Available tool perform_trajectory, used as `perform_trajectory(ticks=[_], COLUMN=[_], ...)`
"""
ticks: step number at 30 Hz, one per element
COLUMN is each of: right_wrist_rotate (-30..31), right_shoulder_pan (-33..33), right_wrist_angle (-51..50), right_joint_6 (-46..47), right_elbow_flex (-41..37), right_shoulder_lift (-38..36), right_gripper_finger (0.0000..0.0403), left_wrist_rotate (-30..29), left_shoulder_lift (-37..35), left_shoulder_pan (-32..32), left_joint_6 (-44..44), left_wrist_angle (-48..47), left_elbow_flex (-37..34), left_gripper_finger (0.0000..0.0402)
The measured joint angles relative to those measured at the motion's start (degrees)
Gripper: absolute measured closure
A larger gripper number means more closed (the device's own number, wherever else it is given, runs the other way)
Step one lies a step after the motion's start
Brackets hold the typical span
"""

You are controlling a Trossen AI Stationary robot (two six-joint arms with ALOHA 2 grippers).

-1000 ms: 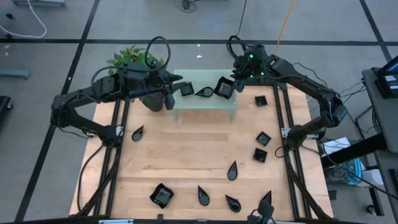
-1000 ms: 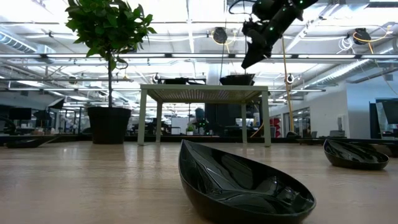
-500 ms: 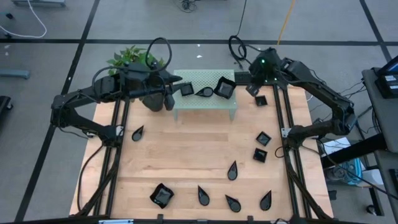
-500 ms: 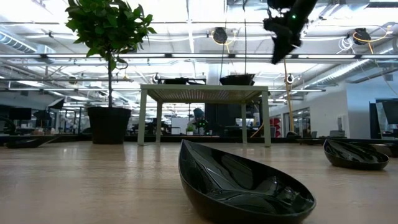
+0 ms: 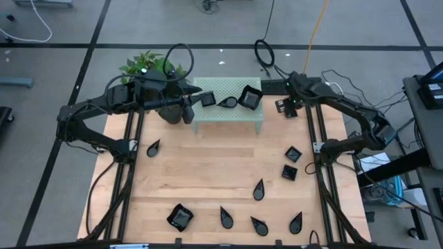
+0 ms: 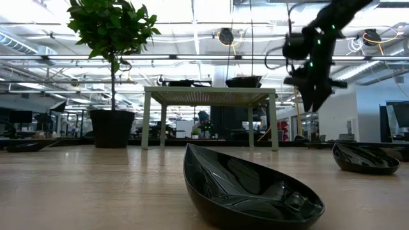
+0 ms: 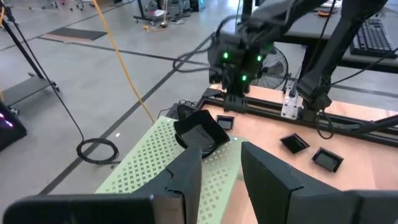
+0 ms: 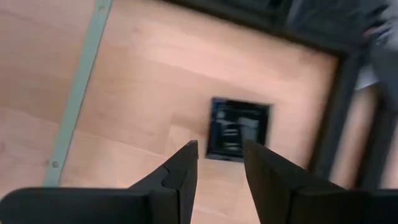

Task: Pick & Place Mini shaped plates
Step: Stack the square plate on top of the other square plate on the shelf

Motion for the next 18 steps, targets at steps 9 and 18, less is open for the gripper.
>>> perform_trajectory(ticks=[9,18], right_wrist_rotate=[-1.2,2.1], right_shoulder_pan=[-0.2,-0.2], right_wrist_angle=[17.0,28.1], right_joint_6=[-2.9,-2.0], right_elbow_flex=[-13.4,-20.5], right_shoulder_lift=[0.0,0.0], right_gripper_finger=[0.0281,0.0282], left_wrist_rotate=[0.0,0.0], left_shoulder_lift=[0.0,0.0], left_shoulder_pan=[0.0,0.0], left_joint_6=[-0.2,-0.2], left_wrist_angle=[0.0,0.0], left_elbow_flex=[0.0,0.0], left_gripper_finger=[0.0282,0.0282])
